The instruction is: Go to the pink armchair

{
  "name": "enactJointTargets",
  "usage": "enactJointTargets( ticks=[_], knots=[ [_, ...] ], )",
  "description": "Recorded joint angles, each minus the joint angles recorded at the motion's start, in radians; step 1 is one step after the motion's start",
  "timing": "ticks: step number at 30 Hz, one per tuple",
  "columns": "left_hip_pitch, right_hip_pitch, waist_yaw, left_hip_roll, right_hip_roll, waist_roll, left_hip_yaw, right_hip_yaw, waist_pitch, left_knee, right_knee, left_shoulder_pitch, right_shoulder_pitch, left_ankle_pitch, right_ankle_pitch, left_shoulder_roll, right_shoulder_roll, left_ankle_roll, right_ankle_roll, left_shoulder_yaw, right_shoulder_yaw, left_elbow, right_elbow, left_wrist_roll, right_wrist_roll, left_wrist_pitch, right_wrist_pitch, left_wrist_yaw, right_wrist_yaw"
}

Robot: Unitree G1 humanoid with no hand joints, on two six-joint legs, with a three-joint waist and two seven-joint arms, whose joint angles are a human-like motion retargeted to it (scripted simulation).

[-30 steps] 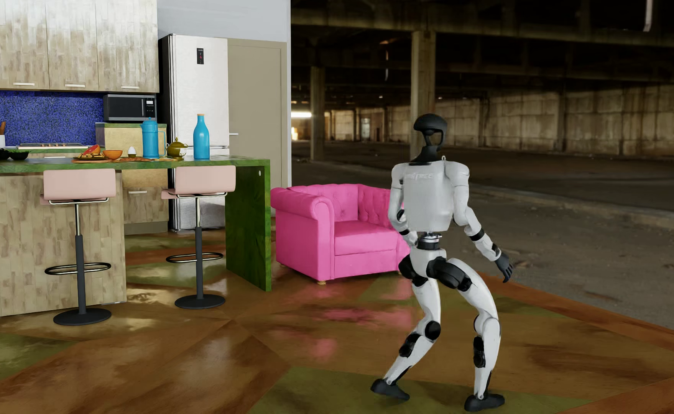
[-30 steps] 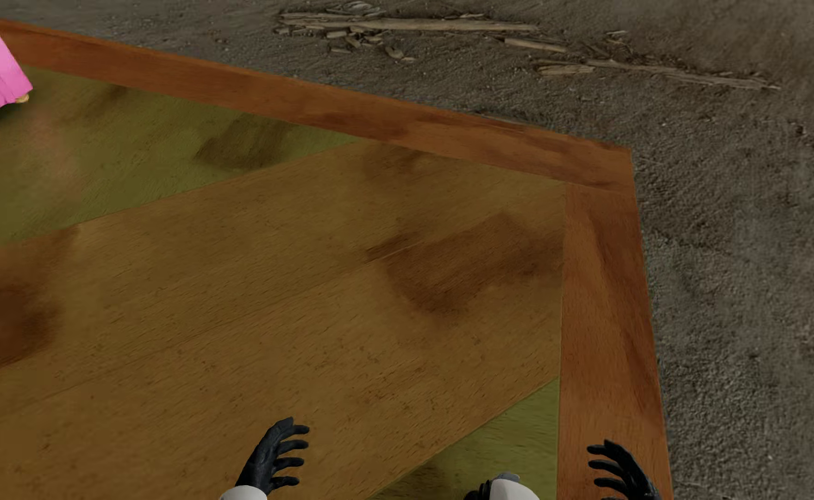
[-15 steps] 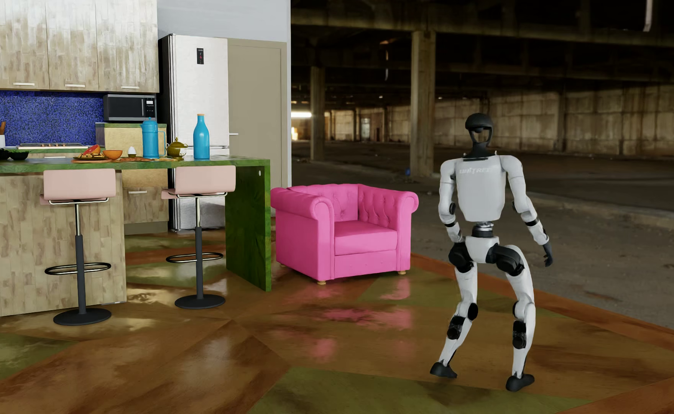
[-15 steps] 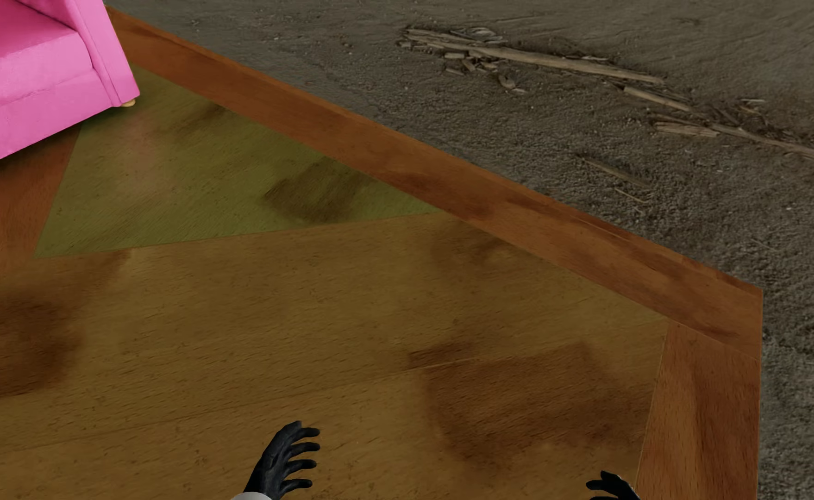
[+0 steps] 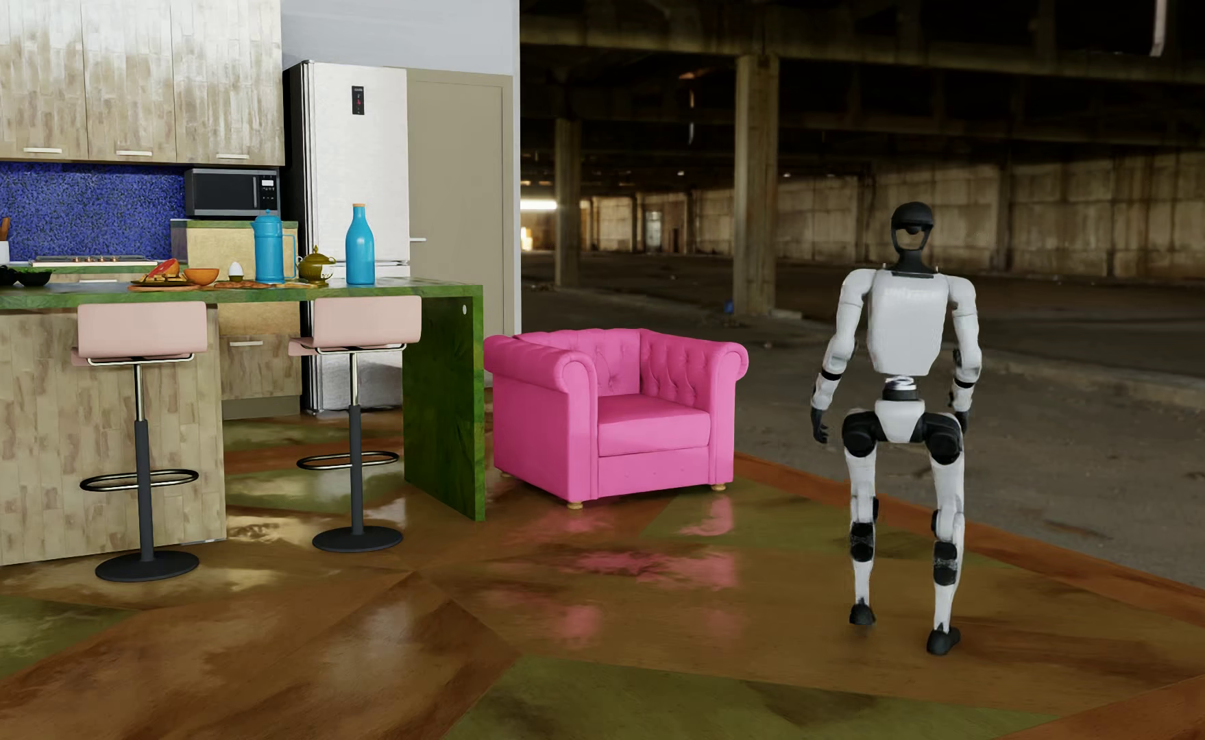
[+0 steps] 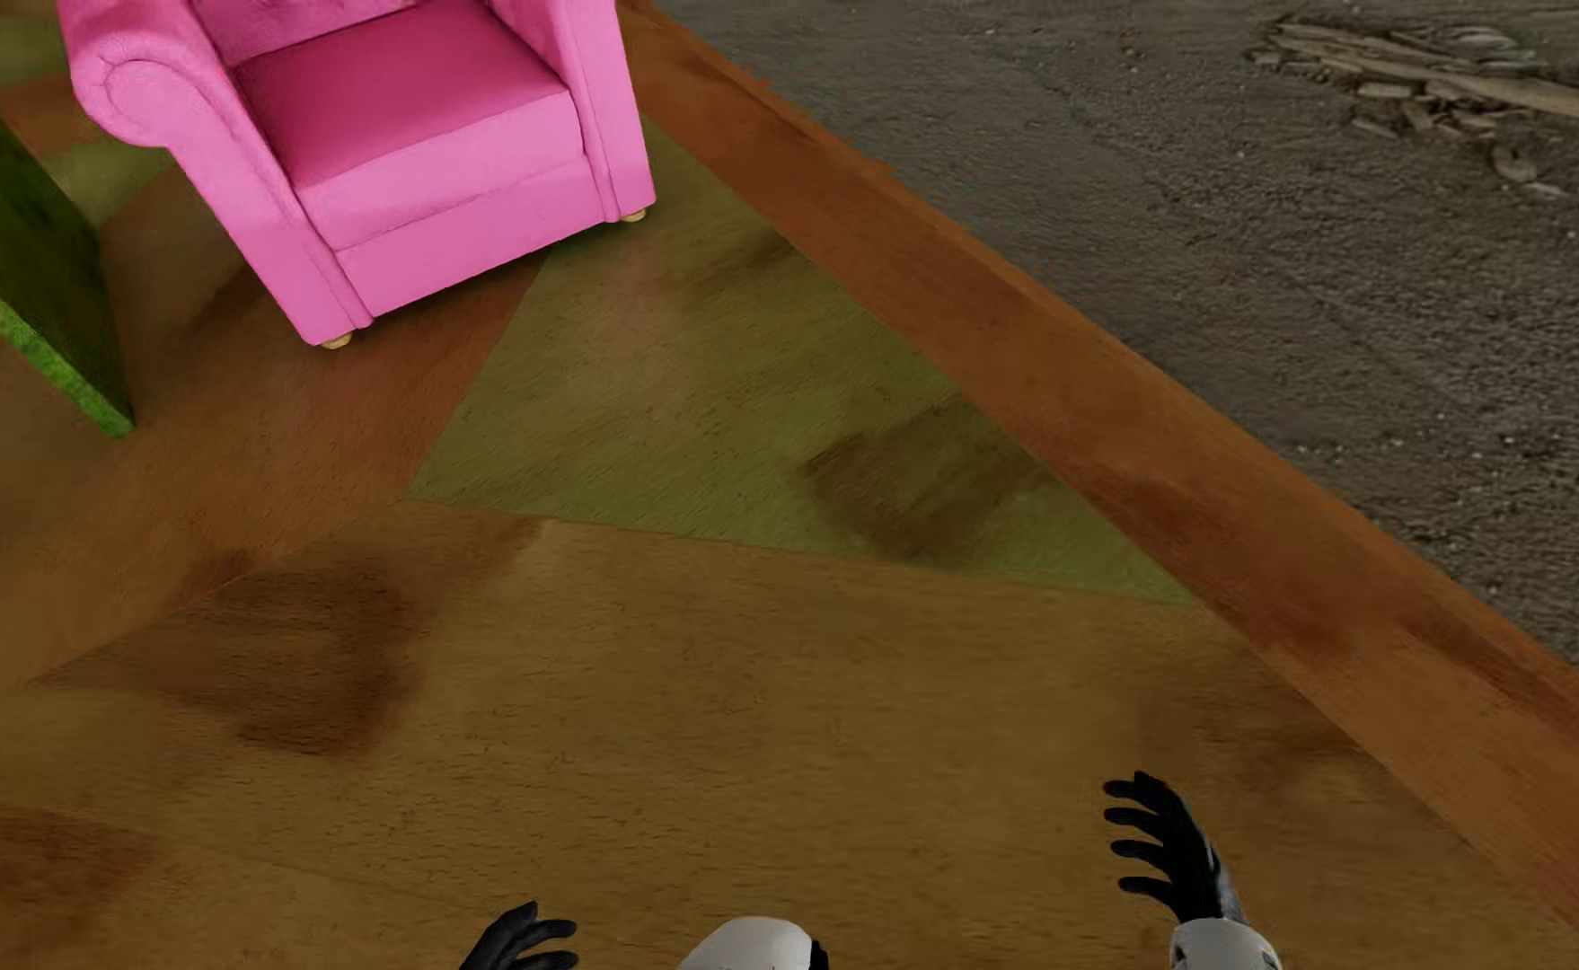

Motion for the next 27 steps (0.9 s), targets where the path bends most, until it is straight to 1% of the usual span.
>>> enactJointTargets(
  ticks=[1, 2, 3, 4, 5, 6, 7, 8, 9, 10, 11, 12, 13, 14, 15, 16, 17, 18, 19, 20, 21, 22, 23, 24, 25, 26, 27],
  knots=[
    [-0.014, 0.054, 0.035, -0.003, -0.009, 0.021, 0.001, -0.016, -0.005, -0.089, 0.004, 0.030, -0.051, -0.034, -0.029, -0.007, 0.025, -0.024, 0.026, 0.002, 0.033, -0.011, -0.032, 0.009, 0.029, 0.026, 0.000, 0.009, -0.017],
    [-0.004, 0.029, 0.025, 0.019, -0.017, 0.048, -0.003, -0.024, -0.002, -0.256, 0.172, 0.049, -0.104, -0.011, 0.003, 0.010, 0.071, -0.010, 0.049, -0.036, 0.038, 0.003, -0.054, 0.025, 0.041, 0.047, -0.008, 0.036, -0.013],
    [0.031, -0.079, -0.013, -0.002, -0.015, 0.017, -0.001, 0.041, 0.000, -0.252, 0.378, 0.027, -0.096, 0.002, 0.139, 0.049, 0.096, 0.020, 0.068, -0.103, 0.057, 0.126, -0.005, 0.037, 0.030, 0.052, -0.047, 0.074, 0.013],
    [0.075, -0.162, -0.077, -0.029, 0.027, -0.025, -0.016, 0.114, 0.010, -0.258, 0.431, 0.017, -0.048, -0.035, 0.182, 0.060, 0.091, 0.016, 0.084, -0.090, 0.061, 0.172, 0.017, 0.036, 0.006, 0.069, -0.065, 0.110, 0.054],
    [0.137, -0.228, -0.151, -0.057, 0.051, -0.080, -0.030, 0.155, 0.022, -0.288, 0.392, 0.025, 0.011, -0.062, 0.142, 0.050, 0.090, 0.011, 0.097, -0.059, 0.018, 0.138, 0.035, 0.028, -0.032, 0.090, -0.060, 0.149, 0.104],
    [0.189, -0.274, -0.193, -0.070, 0.052, -0.118, -0.052, 0.165, 0.014, -0.309, 0.281, 0.021, 0.084, -0.096, 0.098, 0.007, 0.074, 0.002, 0.112, -0.043, 0.000, 0.062, 0.026, 0.028, -0.074, 0.103, -0.032, 0.178, 0.146],
    [0.235, -0.301, -0.206, -0.084, 0.028, -0.153, -0.071, 0.161, -0.001, -0.320, 0.141, -0.002, 0.137, -0.137, 0.076, -0.028, 0.042, -0.004, 0.130, -0.042, -0.010, 0.005, 0.028, 0.037, -0.112, 0.104, 0.000, 0.186, 0.182],
    [0.266, -0.288, -0.182, -0.107, -0.028, -0.186, -0.089, 0.149, -0.003, -0.281, 0.025, -0.075, 0.151, -0.175, 0.208, -0.015, 0.014, 0.005, 0.159, -0.096, -0.030, -0.005, 0.095, 0.042, -0.134, 0.099, 0.006, 0.165, 0.201],
    [0.214, -0.245, -0.131, -0.080, -0.018, -0.148, -0.092, 0.111, 0.012, -0.095, 0.041, -0.118, 0.131, -0.096, 0.216, -0.038, -0.042, 0.035, 0.116, -0.073, -0.022, 0.003, 0.112, 0.031, -0.124, 0.080, 0.008, 0.120, 0.188],
    [0.149, -0.199, -0.105, -0.049, -0.020, -0.111, -0.069, 0.073, 0.014, 0.044, 0.041, -0.128, 0.099, 0.041, 0.171, -0.026, -0.061, 0.047, 0.016, -0.072, -0.041, 0.056, 0.096, 0.012, -0.099, 0.051, 0.004, 0.066, 0.151],
    [0.105, -0.136, -0.084, -0.011, -0.023, -0.070, -0.036, 0.040, 0.011, 0.079, 0.017, -0.079, 0.062, 0.092, 0.135, -0.013, -0.040, 0.010, 0.046, -0.028, -0.027, 0.077, 0.050, -0.013, -0.064, 0.028, 0.001, 0.011, 0.093],
    [0.081, -0.058, -0.035, -0.001, -0.033, -0.031, -0.017, 0.017, 0.014, 0.058, -0.018, -0.023, 0.023, 0.033, 0.105, -0.001, -0.020, -0.030, 0.056, -0.012, -0.013, 0.056, 0.010, -0.029, -0.024, 0.032, -0.012, -0.014, 0.041],
    [0.062, -0.001, 0.018, 0.006, -0.044, -0.006, -0.006, 0.000, 0.002, -0.029, -0.037, 0.026, -0.010, -0.013, 0.069, 0.019, 0.013, -0.033, 0.066, -0.004, 0.013, 0.026, -0.038, -0.035, 0.011, 0.049, -0.022, -0.018, -0.001],
    [0.077, 0.017, 0.018, 0.025, -0.048, 0.019, -0.019, 0.000, -0.015, -0.241, 0.018, 0.077, -0.076, -0.052, 0.023, 0.043, 0.042, 0.014, 0.088, 0.007, 0.056, 0.036, -0.066, -0.028, 0.028, 0.059, -0.024, 0.003, -0.023],
    [0.125, -0.057, -0.022, -0.004, -0.056, 0.002, -0.023, 0.064, -0.011, -0.253, 0.221, 0.080, -0.096, -0.091, 0.120, 0.067, 0.079, 0.018, 0.106, -0.059, 0.060, 0.126, -0.021, -0.014, 0.017, 0.063, -0.055, 0.056, -0.016],
    [0.184, -0.133, -0.067, -0.028, -0.023, -0.026, -0.034, 0.132, -0.004, -0.283, 0.381, 0.071, -0.053, -0.117, 0.192, 0.063, 0.095, 0.019, 0.119, -0.083, 0.051, 0.165, 0.010, -0.004, -0.008, 0.075, -0.085, 0.114, 0.006],
    [0.241, -0.197, -0.122, -0.045, 0.011, -0.056, -0.054, 0.155, -0.002, -0.325, 0.406, 0.057, 0.007, -0.135, 0.155, 0.033, 0.069, 0.016, 0.127, -0.060, 0.030, 0.143, 0.018, -0.005, -0.040, 0.092, -0.079, 0.168, 0.042],
    [0.306, -0.241, -0.169, -0.058, 0.031, -0.093, -0.080, 0.152, 0.000, -0.370, 0.352, 0.025, 0.078, -0.152, 0.098, 0.020, 0.057, 0.009, 0.132, -0.050, -0.017, 0.094, 0.007, -0.011, -0.074, 0.103, -0.045, 0.205, 0.080],
    [0.347, -0.272, -0.202, -0.072, 0.029, -0.129, -0.100, 0.143, 0.004, -0.366, 0.242, -0.012, 0.125, -0.167, 0.074, -0.010, 0.033, -0.001, 0.140, -0.037, -0.044, 0.030, 0.016, -0.015, -0.100, 0.106, -0.012, 0.231, 0.112],
    [0.337, -0.260, -0.184, -0.098, 0.006, -0.176, -0.096, 0.144, 0.018, -0.241, 0.032, -0.074, 0.159, -0.141, 0.066, -0.017, 0.017, 0.009, 0.160, -0.062, -0.062, -0.004, 0.044, -0.015, -0.111, 0.101, 0.000, 0.236, 0.128],
    [0.259, -0.229, -0.141, -0.078, 0.000, -0.166, -0.088, 0.113, 0.013, -0.048, 0.027, -0.109, 0.156, -0.020, 0.210, -0.028, -0.028, 0.013, 0.126, -0.064, -0.049, 0.019, 0.104, -0.009, -0.093, 0.082, -0.008, 0.206, 0.122],
    [0.189, -0.173, -0.106, -0.041, 0.000, -0.130, -0.070, 0.069, 0.021, 0.084, 0.023, -0.118, 0.120, 0.117, 0.164, -0.025, -0.055, 0.026, 0.013, -0.058, -0.050, 0.070, 0.099, -0.007, -0.063, 0.058, 0.008, 0.155, 0.096],
    [0.119, -0.110, -0.064, -0.016, 0.001, -0.088, -0.048, 0.045, 0.029, 0.151, -0.002, -0.055, 0.050, 0.127, 0.134, -0.003, -0.077, 0.003, 0.029, -0.040, -0.060, 0.064, 0.083, -0.007, -0.028, 0.043, 0.013, 0.092, 0.063],
    [0.069, -0.048, -0.011, -0.010, -0.016, -0.061, -0.021, 0.024, 0.023, 0.106, -0.026, 0.000, 0.013, 0.050, 0.100, 0.025, -0.053, -0.002, 0.049, -0.009, -0.040, 0.038, 0.030, 0.001, 0.003, 0.051, -0.005, 0.048, 0.026],
    [0.045, 0.012, 0.036, -0.005, -0.028, -0.037, -0.009, 0.007, 0.007, 0.010, -0.051, 0.049, -0.037, -0.025, 0.067, 0.041, -0.013, -0.012, 0.054, 0.023, 0.001, 0.015, -0.012, 0.016, 0.022, 0.064, -0.019, 0.028, -0.001],
    [0.039, 0.056, 0.033, 0.014, -0.029, -0.010, -0.032, 0.010, -0.019, -0.149, -0.049, 0.090, -0.101, -0.067, 0.010, 0.044, 0.037, -0.050, 0.075, 0.047, 0.031, 0.011, -0.047, 0.030, 0.020, 0.078, -0.032, 0.040, -0.007],
    [0.083, 0.000, 0.008, 0.012, -0.025, -0.004, -0.039, 0.066, -0.031, -0.243, 0.124, 0.088, -0.149, -0.065, 0.033, 0.057, 0.076, 0.001, 0.088, -0.020, 0.069, 0.114, -0.027, 0.028, 0.000, 0.075, -0.060, 0.076, 0.013]
  ],
)
